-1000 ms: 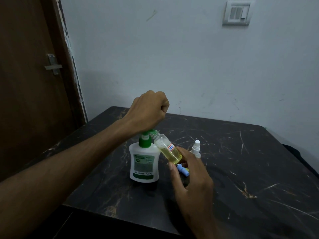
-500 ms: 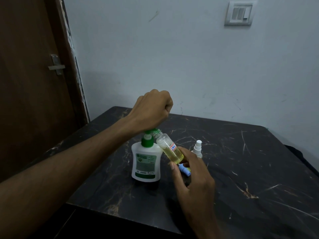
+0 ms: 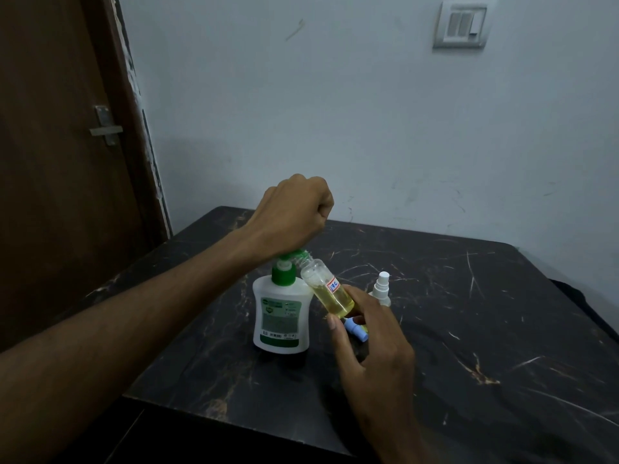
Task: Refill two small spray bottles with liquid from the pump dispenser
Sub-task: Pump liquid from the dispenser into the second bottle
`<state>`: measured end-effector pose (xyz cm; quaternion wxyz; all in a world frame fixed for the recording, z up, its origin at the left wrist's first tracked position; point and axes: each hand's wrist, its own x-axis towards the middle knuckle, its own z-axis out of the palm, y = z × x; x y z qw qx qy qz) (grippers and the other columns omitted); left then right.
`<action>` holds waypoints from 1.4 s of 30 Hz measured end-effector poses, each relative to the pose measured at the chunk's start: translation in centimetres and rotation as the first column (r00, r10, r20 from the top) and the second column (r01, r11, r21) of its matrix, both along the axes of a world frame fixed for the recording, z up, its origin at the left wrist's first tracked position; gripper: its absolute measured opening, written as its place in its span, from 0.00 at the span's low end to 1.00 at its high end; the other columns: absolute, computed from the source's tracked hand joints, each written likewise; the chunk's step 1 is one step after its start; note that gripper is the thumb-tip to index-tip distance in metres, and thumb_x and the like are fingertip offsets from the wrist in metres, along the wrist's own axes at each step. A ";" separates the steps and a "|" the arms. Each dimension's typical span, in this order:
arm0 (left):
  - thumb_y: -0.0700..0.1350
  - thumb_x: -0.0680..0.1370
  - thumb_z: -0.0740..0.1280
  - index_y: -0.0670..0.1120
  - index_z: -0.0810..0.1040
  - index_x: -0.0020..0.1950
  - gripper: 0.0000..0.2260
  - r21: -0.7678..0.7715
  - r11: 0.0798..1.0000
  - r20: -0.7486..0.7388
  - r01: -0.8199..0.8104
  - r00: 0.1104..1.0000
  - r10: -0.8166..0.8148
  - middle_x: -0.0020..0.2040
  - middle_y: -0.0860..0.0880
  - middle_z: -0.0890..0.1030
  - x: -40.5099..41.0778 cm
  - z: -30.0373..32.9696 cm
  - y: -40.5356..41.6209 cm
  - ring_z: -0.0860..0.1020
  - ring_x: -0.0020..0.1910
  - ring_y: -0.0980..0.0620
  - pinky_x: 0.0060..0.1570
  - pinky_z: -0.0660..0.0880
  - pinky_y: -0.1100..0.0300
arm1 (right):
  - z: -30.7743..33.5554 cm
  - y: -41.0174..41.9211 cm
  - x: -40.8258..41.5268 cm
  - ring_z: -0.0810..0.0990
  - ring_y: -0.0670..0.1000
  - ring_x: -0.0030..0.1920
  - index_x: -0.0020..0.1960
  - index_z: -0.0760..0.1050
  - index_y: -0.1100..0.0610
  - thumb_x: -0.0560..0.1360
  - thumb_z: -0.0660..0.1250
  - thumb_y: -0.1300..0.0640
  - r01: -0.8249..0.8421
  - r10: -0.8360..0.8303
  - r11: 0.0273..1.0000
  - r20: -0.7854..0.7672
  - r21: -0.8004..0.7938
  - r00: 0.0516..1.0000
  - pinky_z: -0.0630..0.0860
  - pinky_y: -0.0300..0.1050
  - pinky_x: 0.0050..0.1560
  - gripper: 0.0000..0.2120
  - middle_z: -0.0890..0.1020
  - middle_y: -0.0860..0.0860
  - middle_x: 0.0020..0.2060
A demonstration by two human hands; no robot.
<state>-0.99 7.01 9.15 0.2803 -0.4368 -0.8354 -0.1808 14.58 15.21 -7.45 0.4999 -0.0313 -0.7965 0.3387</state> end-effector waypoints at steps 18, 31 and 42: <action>0.30 0.70 0.62 0.49 0.66 0.26 0.18 0.020 1.000 0.013 0.003 1.000 -0.003 0.25 0.54 0.68 0.0 0.1 -0.2 0.70 0.27 0.55 0.34 0.74 0.56 | 0.0 0.0 0.0 0.81 0.42 0.57 0.68 0.79 0.53 0.79 0.67 0.48 -0.012 0.013 1.000 0.004 -0.008 1.000 0.77 0.37 0.58 0.19 0.82 0.44 0.57; 0.31 0.70 0.62 0.51 0.65 0.26 0.19 0.032 0.999 -0.029 0.013 1.000 -0.012 0.26 0.55 0.68 -0.4 0.0 -0.2 0.70 0.27 0.56 0.33 0.74 0.56 | 0.0 -0.1 0.1 0.81 0.42 0.57 0.68 0.79 0.53 0.79 0.69 0.50 -0.006 0.007 1.000 0.007 -0.012 1.000 0.77 0.39 0.58 0.19 0.82 0.44 0.57; 0.30 0.69 0.61 0.49 0.66 0.26 0.17 0.002 1.000 -0.006 0.008 1.000 -0.008 0.24 0.54 0.68 -0.5 -0.2 -0.3 0.69 0.26 0.55 0.31 0.73 0.57 | -0.1 0.0 0.1 0.81 0.43 0.58 0.68 0.78 0.52 0.79 0.68 0.48 -0.010 0.010 1.000 0.003 -0.010 1.000 0.78 0.41 0.57 0.19 0.82 0.43 0.58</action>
